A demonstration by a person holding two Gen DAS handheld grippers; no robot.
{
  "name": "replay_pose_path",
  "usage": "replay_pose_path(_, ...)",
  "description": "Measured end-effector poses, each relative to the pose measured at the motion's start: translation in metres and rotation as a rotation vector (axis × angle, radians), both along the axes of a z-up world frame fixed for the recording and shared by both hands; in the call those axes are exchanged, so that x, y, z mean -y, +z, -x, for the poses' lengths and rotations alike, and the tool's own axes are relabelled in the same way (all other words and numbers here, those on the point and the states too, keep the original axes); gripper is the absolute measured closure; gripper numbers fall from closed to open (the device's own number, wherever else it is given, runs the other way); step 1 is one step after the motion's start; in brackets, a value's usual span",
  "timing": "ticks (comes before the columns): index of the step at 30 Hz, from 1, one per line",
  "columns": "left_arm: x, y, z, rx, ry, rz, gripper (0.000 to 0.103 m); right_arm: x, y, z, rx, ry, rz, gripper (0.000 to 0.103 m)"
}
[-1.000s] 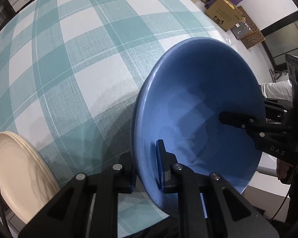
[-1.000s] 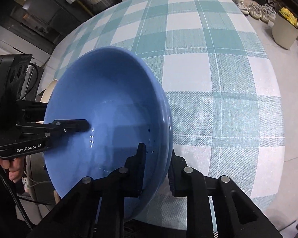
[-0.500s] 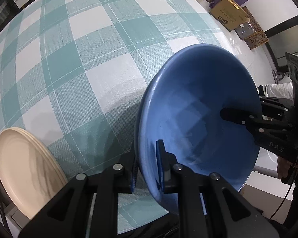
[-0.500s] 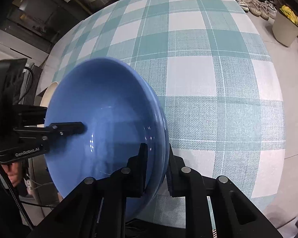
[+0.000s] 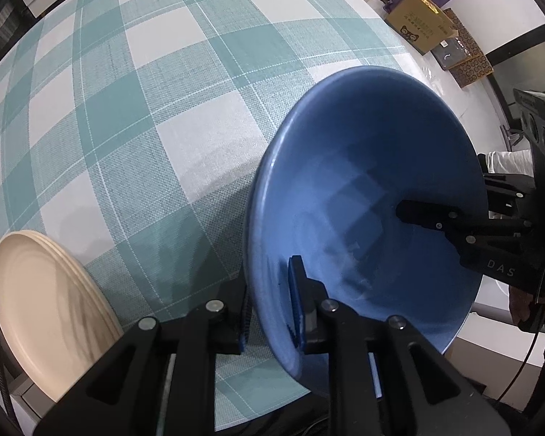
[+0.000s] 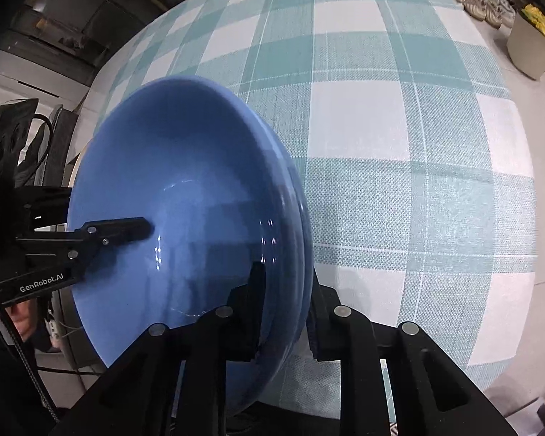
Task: Organize plates and bowls
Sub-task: 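Lift the stacked blue bowls off the table with both tools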
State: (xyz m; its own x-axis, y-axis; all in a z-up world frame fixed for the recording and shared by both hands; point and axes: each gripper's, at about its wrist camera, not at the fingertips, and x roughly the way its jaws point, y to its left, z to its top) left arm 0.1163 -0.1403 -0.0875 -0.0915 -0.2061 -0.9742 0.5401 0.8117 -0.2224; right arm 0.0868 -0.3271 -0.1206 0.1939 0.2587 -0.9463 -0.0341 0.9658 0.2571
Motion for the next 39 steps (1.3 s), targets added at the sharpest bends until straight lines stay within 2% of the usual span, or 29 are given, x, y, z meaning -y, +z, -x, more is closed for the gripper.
replay_pose_path(3,0.001,0.0,0.001,0.009,-0.007,-0.009,0.085,-0.004,0.006,0.004,0.062,0.005,0.049,0.084)
replay_pose_path(5,0.0,-0.001,0.001,0.005,-0.007,-0.005,0.084,-0.009,0.009,0.004,0.096,0.05,0.079,0.084)
replay_pose_path(7,-0.001,-0.002,0.001,0.002,-0.005,-0.003,0.083,-0.008,0.011,0.005,0.123,0.058,0.077,0.084)
replay_pose_path(9,-0.002,-0.002,0.001,0.003,-0.004,-0.005,0.083,0.001,0.009,0.003,0.109,0.019,0.019,0.084)
replay_pose_path(11,-0.001,-0.002,0.001,0.005,-0.006,-0.006,0.082,0.011,0.001,-0.001,0.033,-0.025,-0.079,0.084)
replay_pose_path(12,0.0,-0.002,0.002,0.004,-0.006,-0.005,0.083,0.013,0.0,-0.002,0.027,-0.037,-0.099,0.084)
replay_pose_path(15,0.0,-0.003,0.003,0.007,-0.01,-0.012,0.083,0.006,0.005,0.002,0.065,0.009,-0.055,0.085)
replay_pose_path(18,0.002,-0.003,0.006,0.007,-0.02,-0.009,0.086,-0.002,0.006,0.005,0.063,0.04,-0.005,0.086)
replay_pose_path(23,0.004,-0.003,0.007,-0.002,-0.019,-0.012,0.086,0.001,0.003,-0.001,0.041,-0.017,-0.031,0.088)
replay_pose_path(30,-0.001,-0.001,0.002,-0.026,-0.009,-0.011,0.087,-0.006,0.007,-0.012,0.011,-0.004,0.033,0.092)
replay_pose_path(39,-0.015,0.0,-0.008,-0.031,0.018,-0.016,0.087,-0.013,0.016,-0.024,0.011,0.013,0.018,0.093)
